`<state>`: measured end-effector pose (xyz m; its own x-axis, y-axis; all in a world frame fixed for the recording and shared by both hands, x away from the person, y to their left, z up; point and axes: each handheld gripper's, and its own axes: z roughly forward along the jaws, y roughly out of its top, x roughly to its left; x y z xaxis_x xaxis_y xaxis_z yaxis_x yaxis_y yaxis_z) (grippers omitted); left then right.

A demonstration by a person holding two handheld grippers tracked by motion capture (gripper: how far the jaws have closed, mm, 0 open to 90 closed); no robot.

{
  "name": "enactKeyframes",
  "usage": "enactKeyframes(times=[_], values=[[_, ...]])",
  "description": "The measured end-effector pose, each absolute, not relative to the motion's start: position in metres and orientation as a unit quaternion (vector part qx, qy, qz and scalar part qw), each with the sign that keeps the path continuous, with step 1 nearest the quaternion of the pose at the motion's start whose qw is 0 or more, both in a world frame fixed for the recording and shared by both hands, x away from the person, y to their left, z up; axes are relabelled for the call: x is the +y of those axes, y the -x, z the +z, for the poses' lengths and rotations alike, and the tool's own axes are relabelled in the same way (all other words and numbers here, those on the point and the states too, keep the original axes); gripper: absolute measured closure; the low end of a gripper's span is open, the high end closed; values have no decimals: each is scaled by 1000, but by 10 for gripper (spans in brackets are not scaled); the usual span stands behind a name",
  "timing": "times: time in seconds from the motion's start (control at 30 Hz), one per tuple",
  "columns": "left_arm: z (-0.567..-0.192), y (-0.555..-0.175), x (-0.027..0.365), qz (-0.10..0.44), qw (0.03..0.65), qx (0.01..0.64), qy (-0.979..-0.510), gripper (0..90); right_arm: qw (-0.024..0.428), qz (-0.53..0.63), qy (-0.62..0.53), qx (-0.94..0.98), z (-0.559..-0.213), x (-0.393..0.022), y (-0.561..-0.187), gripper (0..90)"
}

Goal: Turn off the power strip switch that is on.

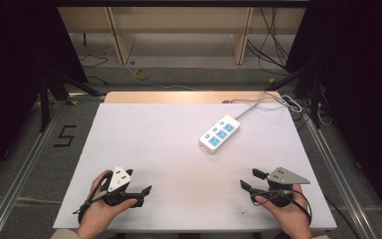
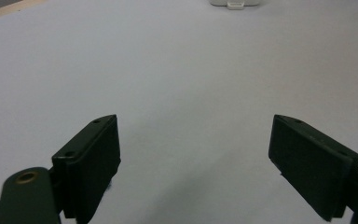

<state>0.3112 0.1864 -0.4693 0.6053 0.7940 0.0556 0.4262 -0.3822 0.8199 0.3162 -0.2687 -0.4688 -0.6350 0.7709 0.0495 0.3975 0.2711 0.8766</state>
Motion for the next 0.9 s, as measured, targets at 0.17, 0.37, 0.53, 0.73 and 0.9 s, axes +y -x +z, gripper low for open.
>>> enactKeyframes(times=[0.17, 0.37, 0.53, 0.73, 0.9], values=[[-471, -311, 187, 231, 391, 381, -805, 164, 205, 455, -378, 780, -469, -269, -316, 441], [-470, -312, 190, 237, 397, 390, -797, 169, 210, 452, -373, 783, -468, -268, -315, 499], [-471, -311, 188, 236, 395, 388, -798, 172, 220, 435, -376, 788, -467, -267, -318, 727], [-472, -311, 187, 235, 393, 388, -800, 173, 229, 407, -381, 798, -460, -266, -322, 893], [-471, -312, 187, 237, 393, 389, -798, 176, 230, 399, -387, 799, -457, -263, -326, 900]])
